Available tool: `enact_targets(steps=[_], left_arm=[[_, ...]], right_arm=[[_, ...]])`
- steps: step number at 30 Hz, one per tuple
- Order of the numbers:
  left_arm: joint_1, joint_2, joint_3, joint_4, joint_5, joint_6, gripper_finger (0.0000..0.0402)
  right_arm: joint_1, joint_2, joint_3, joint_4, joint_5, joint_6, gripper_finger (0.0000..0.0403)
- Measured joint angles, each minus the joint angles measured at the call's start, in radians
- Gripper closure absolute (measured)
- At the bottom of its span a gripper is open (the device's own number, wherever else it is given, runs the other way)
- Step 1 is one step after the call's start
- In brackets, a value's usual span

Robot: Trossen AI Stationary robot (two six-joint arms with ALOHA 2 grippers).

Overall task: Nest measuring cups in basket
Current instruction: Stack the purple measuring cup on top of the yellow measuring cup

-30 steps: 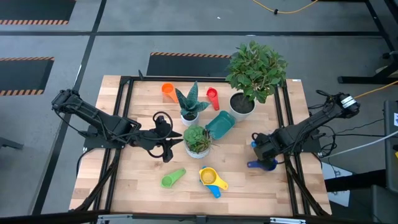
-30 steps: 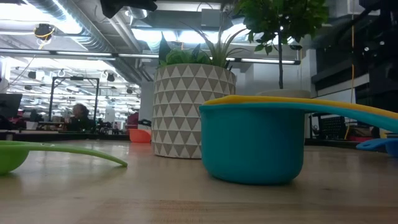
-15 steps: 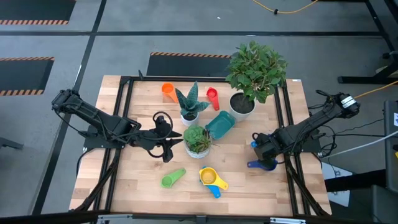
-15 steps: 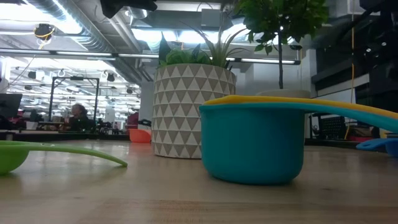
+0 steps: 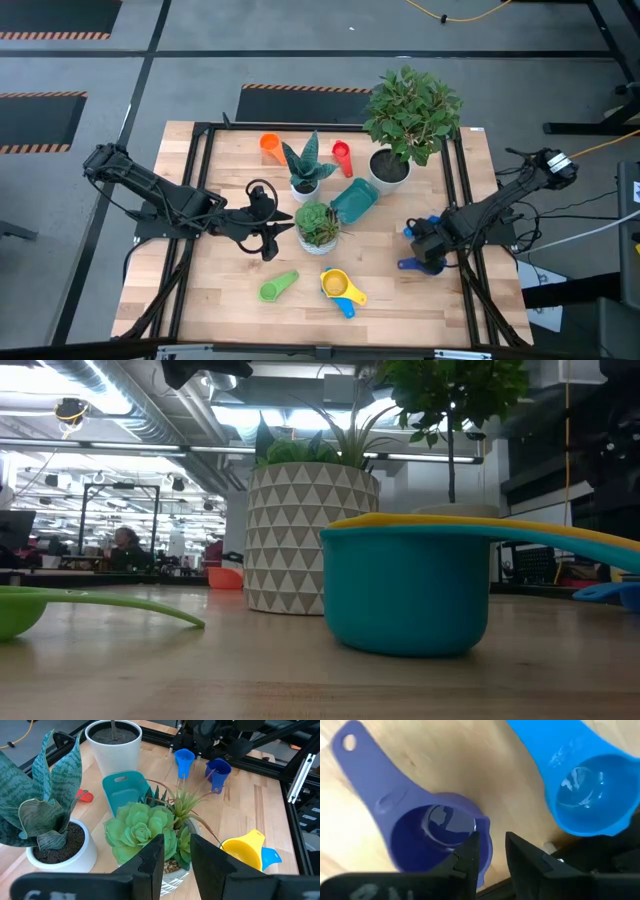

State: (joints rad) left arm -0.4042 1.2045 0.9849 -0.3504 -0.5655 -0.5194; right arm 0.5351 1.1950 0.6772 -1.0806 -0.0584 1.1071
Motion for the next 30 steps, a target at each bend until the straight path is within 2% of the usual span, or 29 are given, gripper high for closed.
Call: enact_targets(steps=[8,19,22,27,30], left_arm=[[0.000,0.000,0.000,0.000,0.000,0.000,0.0314],[0.000,0.000,0.000,0.000,0.000,0.000,0.0314],[0.000,0.000,0.000,0.000,0.000,0.000,0.0314],[0.000,0.000,0.000,0.000,0.000,0.000,0.0314],[0.000,0.000,0.000,0.000,0.000,0.000,0.0314]], right_arm=[[0.006,0.000,-0.093,0.158,-0.031,0.011,0.0306],[0.006,0.000,-0.108,0.182,-0.033,0.011,0.0308],[0.006,0.000,-0.108,0.184,-0.033,0.011,0.0324],[0.006,0.000,-0.108,0.220,-0.032,0.008,0.0387],[0.006,0.001,-0.106,0.272,-0.032,-0.022,0.0388]])
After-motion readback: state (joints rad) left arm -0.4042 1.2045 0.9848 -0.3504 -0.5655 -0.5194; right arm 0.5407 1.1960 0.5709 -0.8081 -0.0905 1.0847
